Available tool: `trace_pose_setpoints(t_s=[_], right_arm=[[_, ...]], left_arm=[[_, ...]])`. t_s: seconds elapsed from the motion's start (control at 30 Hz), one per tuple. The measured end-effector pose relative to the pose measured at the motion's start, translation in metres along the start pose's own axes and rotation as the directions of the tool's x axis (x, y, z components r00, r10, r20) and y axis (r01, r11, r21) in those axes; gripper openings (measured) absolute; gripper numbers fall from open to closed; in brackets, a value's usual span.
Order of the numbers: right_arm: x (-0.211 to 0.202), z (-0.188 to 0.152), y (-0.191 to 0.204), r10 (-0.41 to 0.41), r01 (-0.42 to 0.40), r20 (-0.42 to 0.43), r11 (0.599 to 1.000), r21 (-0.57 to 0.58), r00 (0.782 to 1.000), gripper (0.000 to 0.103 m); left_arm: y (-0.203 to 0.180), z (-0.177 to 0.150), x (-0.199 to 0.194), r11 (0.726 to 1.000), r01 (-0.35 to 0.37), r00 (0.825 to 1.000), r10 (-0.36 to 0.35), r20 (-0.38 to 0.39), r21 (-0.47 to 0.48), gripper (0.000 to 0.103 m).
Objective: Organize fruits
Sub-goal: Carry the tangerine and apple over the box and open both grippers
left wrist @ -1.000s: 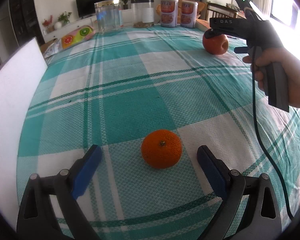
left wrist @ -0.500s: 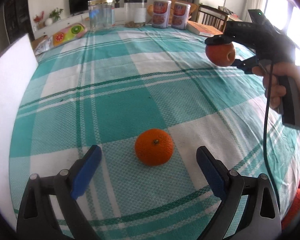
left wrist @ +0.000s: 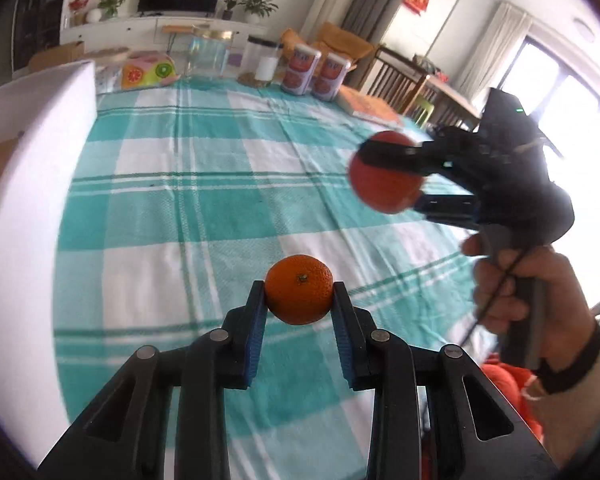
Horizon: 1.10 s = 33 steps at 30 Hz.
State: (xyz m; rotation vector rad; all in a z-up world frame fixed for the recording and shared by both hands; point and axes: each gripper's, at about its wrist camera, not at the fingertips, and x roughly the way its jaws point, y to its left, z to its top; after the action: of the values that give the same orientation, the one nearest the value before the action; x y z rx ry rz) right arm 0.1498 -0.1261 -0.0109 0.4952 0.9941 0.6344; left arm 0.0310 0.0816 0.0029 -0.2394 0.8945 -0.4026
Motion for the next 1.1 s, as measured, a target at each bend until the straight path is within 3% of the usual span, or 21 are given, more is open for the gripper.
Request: trace_pose_setpoints(t_s=[0.1, 0.2, 0.3, 0.4, 0.5, 0.57, 0.6, 0.63, 0.67, 0.7, 0.73, 0.83, 0.9, 0.93, 1.03, 1.1], right_arm=[[0.03, -0.011, 0.089, 0.116, -0.127, -0.08, 0.981, -0.144, 0.99, 0.069], [0.069, -0.032, 0.175, 0.177, -0.224, -0.18, 0.931, -0.288, 0.968, 0.069], [0.109, -0.069, 0.247, 0.112, -0.228, -0.261, 0.85, -0.475, 0.959, 0.069], [0.139, -0.116, 0.287, 0.018, -0.247, -0.353, 0.749, -0.615, 0.935, 0.069], [0.158, -0.157, 0.3, -0.087, -0.244, -0.403, 0.673, -0.698, 0.911, 0.069], [0.169, -0.173, 0.299, -0.144, -0.244, -0.438, 0.659, -0.711, 0.887, 0.07], [0.169, -0.176, 0.3, -0.145, -0.237, -0.424, 0.649, -0.723, 0.894, 0.07], [0.166, -0.175, 0.3, -0.13, -0.237, -0.416, 0.656, -0.717, 0.9, 0.076], [0.163, -0.171, 0.3, -0.107, -0.243, -0.42, 0.679, -0.692, 0.901, 0.089], [0.158, -0.165, 0.299, -0.08, -0.244, -0.418, 0.707, -0.664, 0.905, 0.094], [0.153, -0.156, 0.297, -0.059, -0.236, -0.402, 0.729, -0.643, 0.914, 0.1], [0.135, -0.132, 0.293, -0.062, -0.169, -0.33, 0.762, -0.625, 0.942, 0.101], [0.122, -0.12, 0.289, -0.077, -0.114, -0.277, 0.783, -0.611, 0.958, 0.101], [0.116, -0.115, 0.288, -0.089, -0.085, -0.254, 0.795, -0.6, 0.963, 0.101], [0.11, -0.106, 0.289, -0.14, -0.005, -0.215, 0.828, -0.56, 0.967, 0.102], [0.104, -0.106, 0.287, -0.19, 0.049, -0.204, 0.835, -0.547, 0.96, 0.102]], left_arm=[[0.024, -0.006, -0.077, 0.995, -0.076, 0.992, 0.081, 0.095, -0.06, 0.033], [0.072, -0.012, -0.127, 0.953, -0.257, 0.948, 0.281, 0.148, -0.163, 0.033], [0.137, -0.02, -0.146, 0.861, -0.41, 0.883, 0.457, 0.105, -0.301, 0.033], [0.189, -0.034, -0.145, 0.775, -0.499, 0.835, 0.549, 0.022, -0.387, 0.033], [0.213, -0.049, -0.141, 0.736, -0.534, 0.818, 0.574, -0.034, -0.417, 0.034], [0.216, -0.053, -0.139, 0.723, -0.554, 0.807, 0.589, -0.05, -0.413, 0.041], [0.215, -0.053, -0.14, 0.719, -0.561, 0.801, 0.597, -0.049, -0.41, 0.055], [0.214, -0.053, -0.141, 0.714, -0.571, 0.792, 0.609, -0.044, -0.405, 0.074], [0.212, -0.051, -0.142, 0.707, -0.584, 0.78, 0.625, -0.034, -0.399, 0.081], [0.207, -0.05, -0.146, 0.697, -0.602, 0.762, 0.647, -0.019, -0.391, 0.086], [0.203, -0.048, -0.15, 0.687, -0.621, 0.742, 0.67, -0.001, -0.377, 0.086], [0.192, -0.038, -0.16, 0.653, -0.673, 0.683, 0.729, 0.047, -0.346, 0.095], [0.183, -0.033, -0.166, 0.628, -0.7, 0.648, 0.759, 0.066, -0.341, 0.095], [0.181, -0.032, -0.169, 0.622, -0.702, 0.645, 0.762, 0.062, -0.347, 0.095], [0.18, -0.033, -0.174, 0.644, -0.66, 0.687, 0.726, 0.035, -0.386, 0.095], [0.178, -0.035, -0.177, 0.647, -0.659, 0.704, 0.711, -0.009, -0.383, 0.095]])
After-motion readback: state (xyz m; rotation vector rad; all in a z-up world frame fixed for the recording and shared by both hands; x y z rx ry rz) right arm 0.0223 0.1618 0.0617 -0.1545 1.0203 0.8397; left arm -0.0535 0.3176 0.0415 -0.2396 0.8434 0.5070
